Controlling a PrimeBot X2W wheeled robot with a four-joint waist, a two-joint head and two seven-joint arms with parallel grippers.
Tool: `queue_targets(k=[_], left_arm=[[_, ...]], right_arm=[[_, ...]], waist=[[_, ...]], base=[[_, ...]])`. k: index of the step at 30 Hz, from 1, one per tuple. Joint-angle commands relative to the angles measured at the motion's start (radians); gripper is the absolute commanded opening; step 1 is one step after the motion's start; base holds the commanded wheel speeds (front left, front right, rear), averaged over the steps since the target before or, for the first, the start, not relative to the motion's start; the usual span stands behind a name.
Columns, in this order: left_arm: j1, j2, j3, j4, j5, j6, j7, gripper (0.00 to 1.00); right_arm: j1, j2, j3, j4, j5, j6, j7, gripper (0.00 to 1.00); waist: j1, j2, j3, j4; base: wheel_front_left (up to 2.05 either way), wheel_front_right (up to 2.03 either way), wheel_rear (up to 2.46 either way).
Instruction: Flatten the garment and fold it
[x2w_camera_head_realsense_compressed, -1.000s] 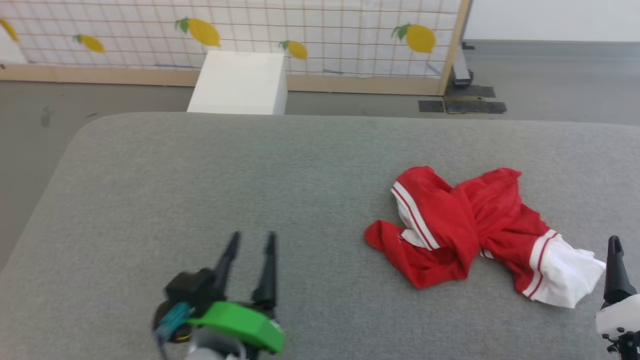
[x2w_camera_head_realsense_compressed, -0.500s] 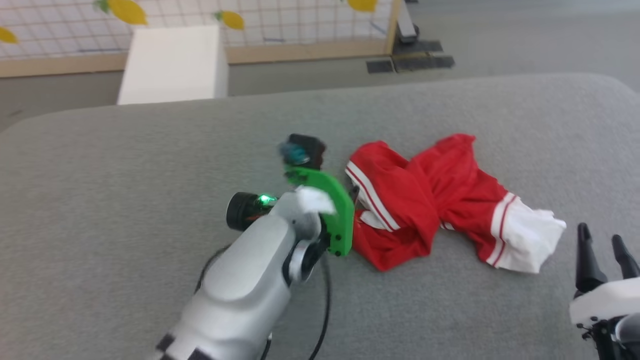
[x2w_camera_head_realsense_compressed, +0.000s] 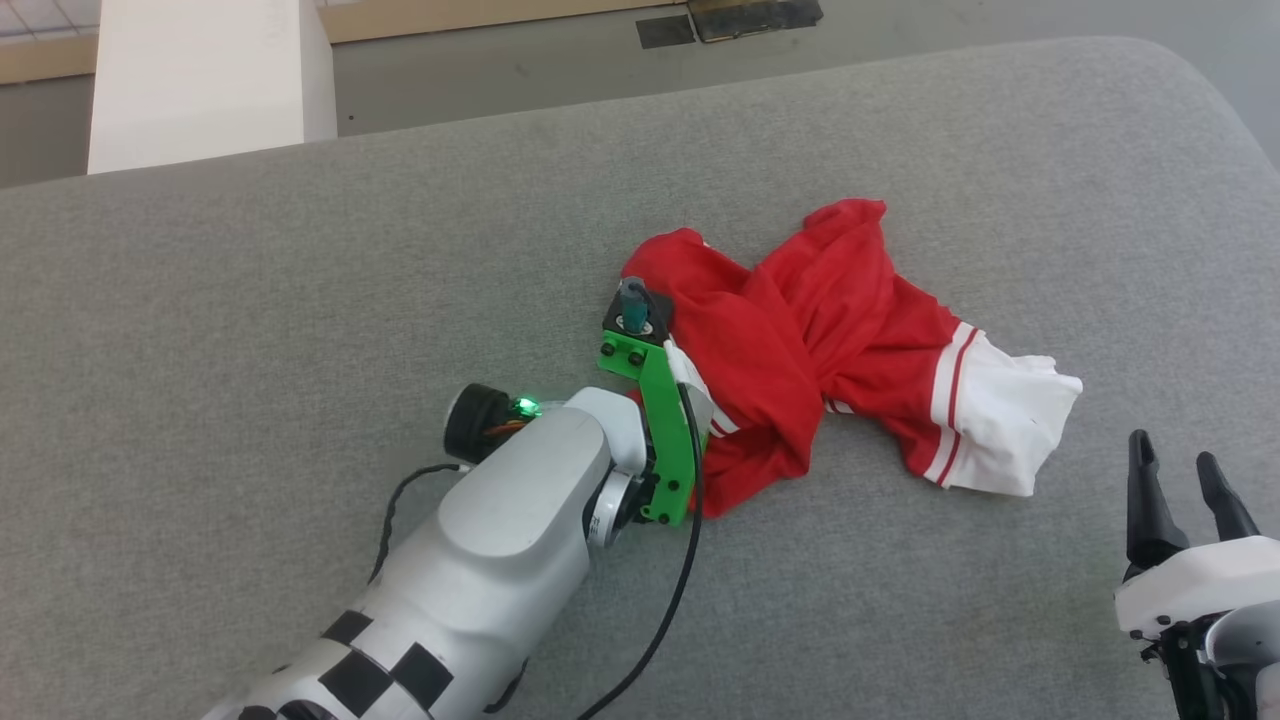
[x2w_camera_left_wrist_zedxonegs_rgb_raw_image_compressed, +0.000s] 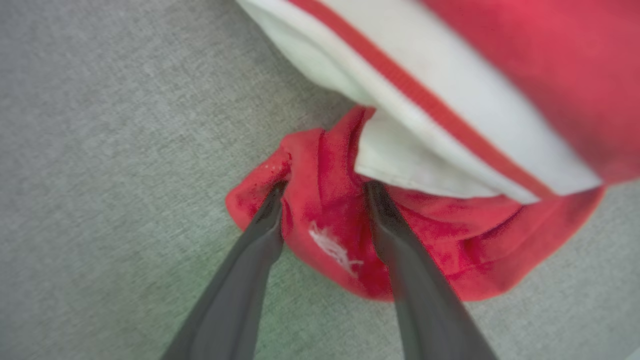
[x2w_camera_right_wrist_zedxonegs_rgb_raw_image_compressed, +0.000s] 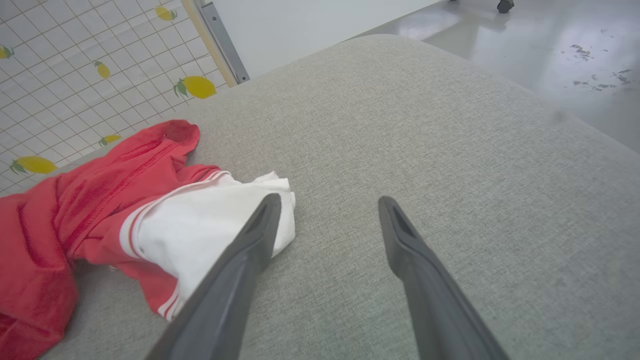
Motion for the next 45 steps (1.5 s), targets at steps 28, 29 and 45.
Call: queue_targets(k=[28, 29, 45], left_arm=[[0.710, 0.265, 0.482, -0.537, -0.397, 0.328, -0.407, 0.00], [0.732, 0.264, 0.474, -0.532, -0.403, 0.327, -0.397, 0.00], [0.723, 0.316, 0.610, -0.724, -0.182, 0.120, -0.886, 1.00]], right_arm=[[0.068, 0.002, 0.053, 0.001, -0.042, -0.001, 0.045, 1.00], [0.068, 0.002, 0.053, 0.003, -0.042, -0.001, 0.045, 1.00], [0.068, 0.002, 0.078, 0.031, -0.041, -0.001, 0.046, 1.00]], waist=[[-0.0001, -0.0001, -0.194, 0.287], [-0.0001, -0.0001, -0.194, 0.288], [-0.0001, -0.0001, -0.220, 0.292]], base=[[0.00, 0.00, 0.00], [0.00, 0.00, 0.00], [0.00, 0.00, 0.00]])
